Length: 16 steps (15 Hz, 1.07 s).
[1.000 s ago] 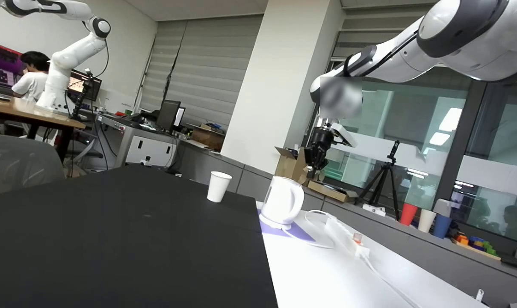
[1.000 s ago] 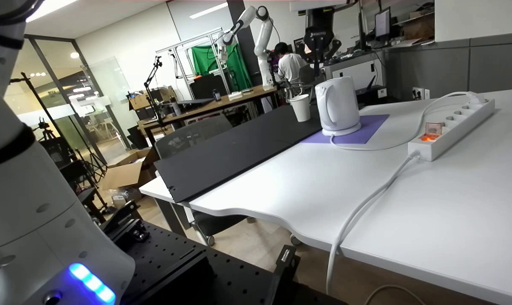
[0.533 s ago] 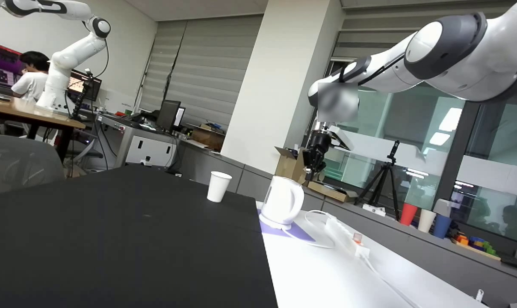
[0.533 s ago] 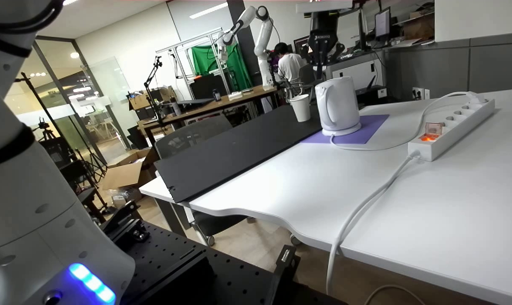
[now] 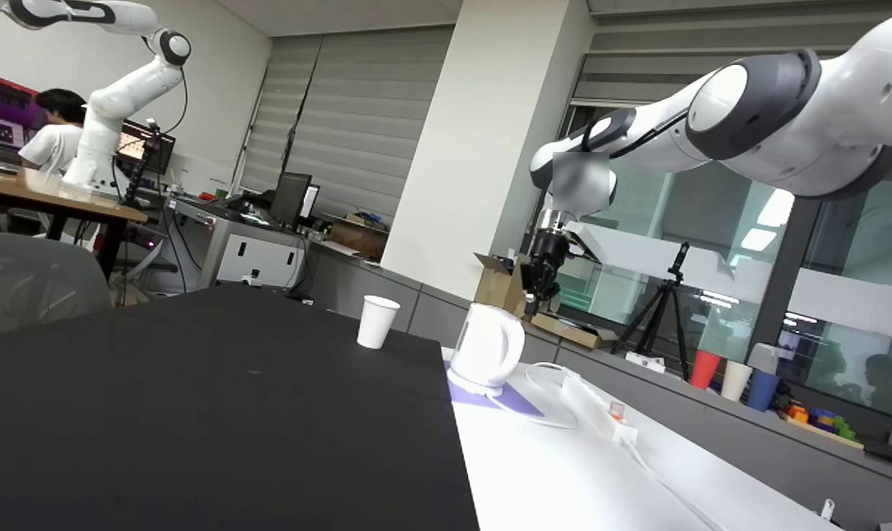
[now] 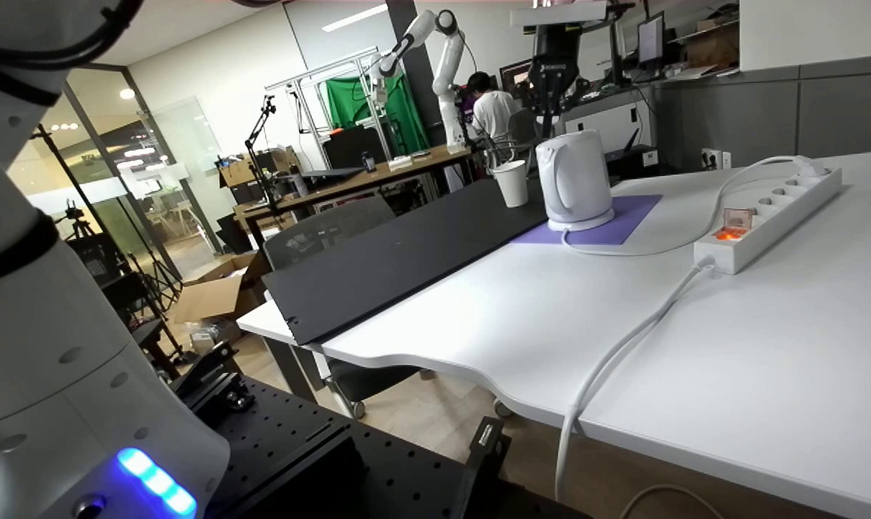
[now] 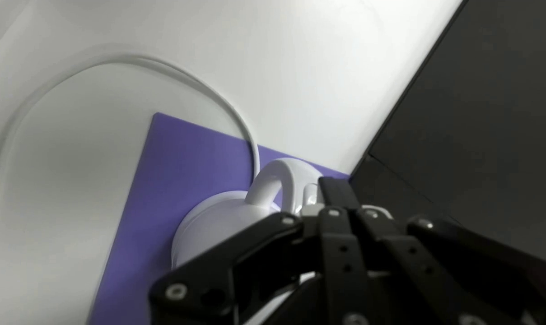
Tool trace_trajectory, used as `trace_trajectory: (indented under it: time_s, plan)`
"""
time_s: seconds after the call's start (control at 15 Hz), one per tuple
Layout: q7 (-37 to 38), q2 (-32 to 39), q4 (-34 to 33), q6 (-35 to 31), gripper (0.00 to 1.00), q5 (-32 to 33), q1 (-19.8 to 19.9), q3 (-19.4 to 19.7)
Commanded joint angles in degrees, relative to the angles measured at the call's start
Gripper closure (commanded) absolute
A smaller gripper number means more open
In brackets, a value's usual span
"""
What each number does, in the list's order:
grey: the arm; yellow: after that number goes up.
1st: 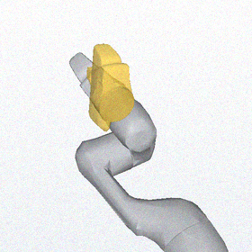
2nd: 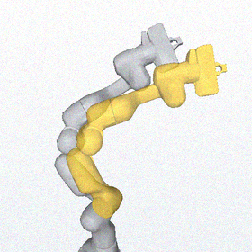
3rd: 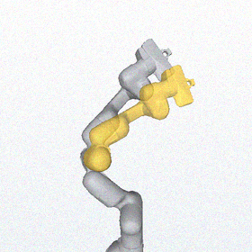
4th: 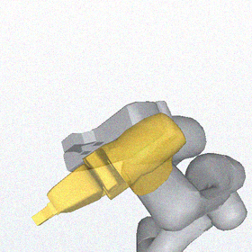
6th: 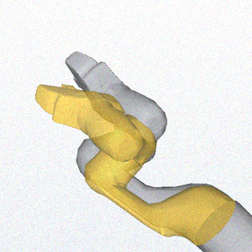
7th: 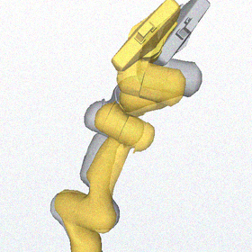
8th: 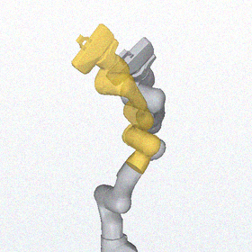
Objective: Pick up the electric kettle
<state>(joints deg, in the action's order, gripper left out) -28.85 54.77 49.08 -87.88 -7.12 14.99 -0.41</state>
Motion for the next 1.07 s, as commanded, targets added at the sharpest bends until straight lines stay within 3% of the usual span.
trace_trajectory:
  time_s: [0.0, 1.0]
  plan:
    - [0.28, 2.66, -4.74, 2.08, 1.00, -0.41, 0.10, -0.33]
    - [0.19, 4.42, -6.61, 4.24, 1.00, -0.94, -0.01, -0.88]
